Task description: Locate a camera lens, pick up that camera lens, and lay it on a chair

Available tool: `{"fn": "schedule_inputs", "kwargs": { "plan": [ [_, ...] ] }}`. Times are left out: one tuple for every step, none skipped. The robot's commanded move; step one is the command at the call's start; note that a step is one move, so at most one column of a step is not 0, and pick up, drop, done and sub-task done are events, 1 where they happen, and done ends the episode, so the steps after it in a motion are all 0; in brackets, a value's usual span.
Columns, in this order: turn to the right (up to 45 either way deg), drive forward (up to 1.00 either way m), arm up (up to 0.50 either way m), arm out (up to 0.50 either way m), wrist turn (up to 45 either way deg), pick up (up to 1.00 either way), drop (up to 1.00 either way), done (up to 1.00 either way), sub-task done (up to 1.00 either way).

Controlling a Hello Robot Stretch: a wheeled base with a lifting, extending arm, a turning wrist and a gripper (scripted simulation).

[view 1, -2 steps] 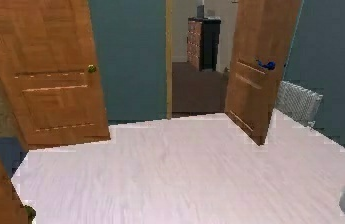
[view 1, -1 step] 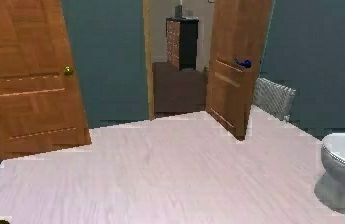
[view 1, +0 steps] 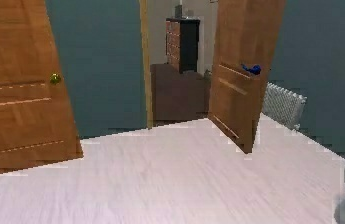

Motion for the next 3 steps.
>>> {"fn": "schedule_inputs", "kwargs": {
  "plan": [
    [0.0, 0.65, 0.0, 0.0, 0.0, 0.0, 0.0, 0.0, 0.0],
    [-45.0, 0.0, 0.0, 0.0, 0.0, 0.0, 0.0, 0.0, 0.0],
    [0.0, 0.5, 0.0, 0.0, 0.0, 0.0, 0.0, 0.0, 0.0]
  ]
}}
